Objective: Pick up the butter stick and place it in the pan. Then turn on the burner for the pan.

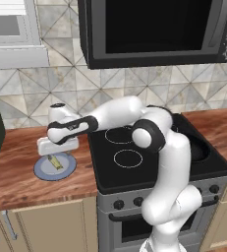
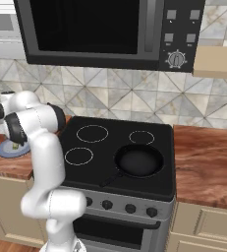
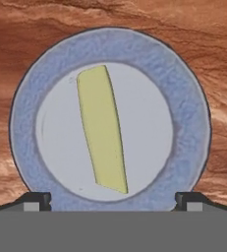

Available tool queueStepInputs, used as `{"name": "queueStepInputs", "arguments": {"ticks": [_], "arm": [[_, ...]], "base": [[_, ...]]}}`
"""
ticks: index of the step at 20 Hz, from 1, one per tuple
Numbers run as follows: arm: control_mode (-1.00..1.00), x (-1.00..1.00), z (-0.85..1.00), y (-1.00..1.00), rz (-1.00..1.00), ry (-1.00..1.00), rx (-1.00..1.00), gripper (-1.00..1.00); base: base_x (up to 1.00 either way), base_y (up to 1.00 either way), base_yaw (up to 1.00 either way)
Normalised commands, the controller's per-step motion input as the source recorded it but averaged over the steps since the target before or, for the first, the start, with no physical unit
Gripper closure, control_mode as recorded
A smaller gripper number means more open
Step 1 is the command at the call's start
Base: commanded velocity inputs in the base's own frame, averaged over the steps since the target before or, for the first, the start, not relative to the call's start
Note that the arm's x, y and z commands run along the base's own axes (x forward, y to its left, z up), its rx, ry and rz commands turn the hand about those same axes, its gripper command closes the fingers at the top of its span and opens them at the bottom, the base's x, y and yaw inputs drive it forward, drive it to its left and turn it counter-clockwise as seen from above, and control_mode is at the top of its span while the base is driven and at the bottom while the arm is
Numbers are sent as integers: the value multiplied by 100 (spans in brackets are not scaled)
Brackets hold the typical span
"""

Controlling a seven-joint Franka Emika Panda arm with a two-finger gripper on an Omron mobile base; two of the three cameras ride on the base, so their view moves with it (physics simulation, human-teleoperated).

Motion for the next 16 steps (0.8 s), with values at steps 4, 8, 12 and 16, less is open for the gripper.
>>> {"name": "queueStepInputs", "arguments": {"ticks": [4,8,12,16], "arm": [[-100,14,-13,5,0,0,-1,-100],[-100,9,-24,2,0,2,0,-100],[-100,3,-19,5,0,5,0,-100],[-100,2,-18,5,0,4,0,-100]], "base": [[0,0,0],[0,0,0],[0,0,0],[0,0,0]]}}
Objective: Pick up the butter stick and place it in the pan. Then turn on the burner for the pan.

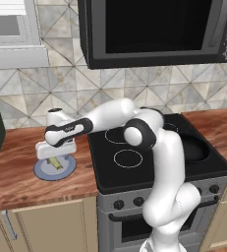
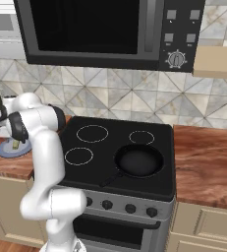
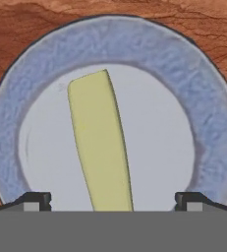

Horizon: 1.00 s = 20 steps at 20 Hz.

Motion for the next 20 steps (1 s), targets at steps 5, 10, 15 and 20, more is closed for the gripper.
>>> {"name": "queueStepInputs", "arguments": {"ticks": [5,10,15,20], "arm": [[-100,10,-19,6,0,4,0,-100],[-100,6,-13,1,0,3,0,-100],[-100,4,-17,3,0,3,0,-100],[-100,1,-20,4,0,4,0,100]], "base": [[0,0,0],[0,0,0],[0,0,0],[0,0,0]]}}
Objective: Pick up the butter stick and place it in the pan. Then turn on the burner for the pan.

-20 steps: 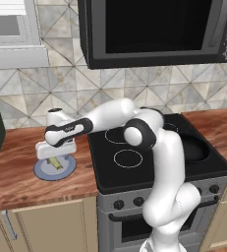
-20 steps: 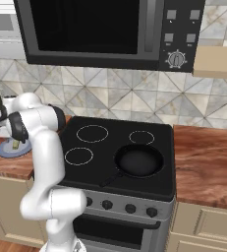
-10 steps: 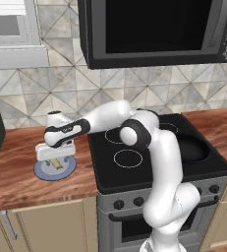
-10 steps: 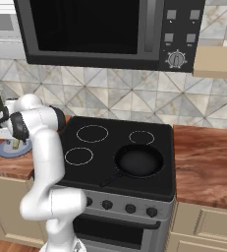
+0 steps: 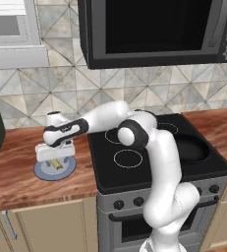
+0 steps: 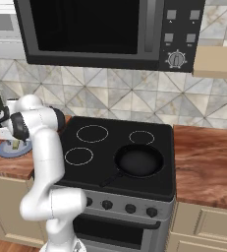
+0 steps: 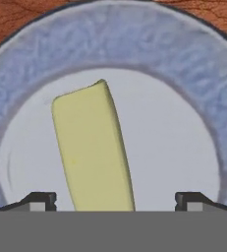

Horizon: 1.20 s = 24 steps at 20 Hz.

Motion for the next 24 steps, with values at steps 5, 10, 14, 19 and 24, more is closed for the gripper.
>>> {"name": "queueStepInputs", "arguments": {"ticks": [5,10,14,19,24], "arm": [[-100,0,0,0,0,0,0,100],[-100,0,0,0,0,0,0,100],[-100,0,1,0,0,0,0,100],[-100,-10,29,-13,0,0,0,100],[-100,-32,37,-40,0,-2,0,100]], "base": [[0,0,0],[0,0,0],[0,0,0],[0,0,0],[0,0,0]]}}
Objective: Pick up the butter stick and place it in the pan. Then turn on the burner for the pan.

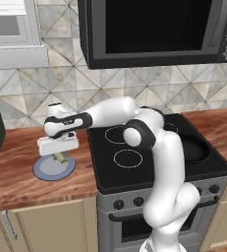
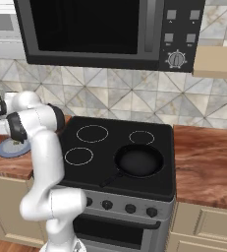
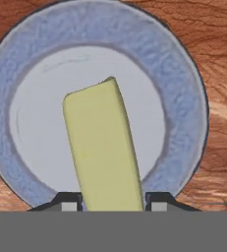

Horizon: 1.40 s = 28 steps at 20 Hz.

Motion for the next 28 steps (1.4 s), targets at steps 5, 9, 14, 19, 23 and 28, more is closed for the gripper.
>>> {"name": "queueStepInputs", "arguments": {"ticks": [5,9,14,19,23,28], "arm": [[-100,-42,25,-68,0,-2,0,100],[-100,-39,31,-68,0,-1,0,100],[-100,-50,45,-60,-1,0,0,100],[-100,-63,44,-63,-2,0,0,100],[-100,-58,37,-71,-2,0,0,100],[-100,-34,39,-83,-2,0,3,100]], "base": [[0,0,0],[0,0,0],[0,0,0],[0,0,0],[0,0,0],[0,0,0]]}}
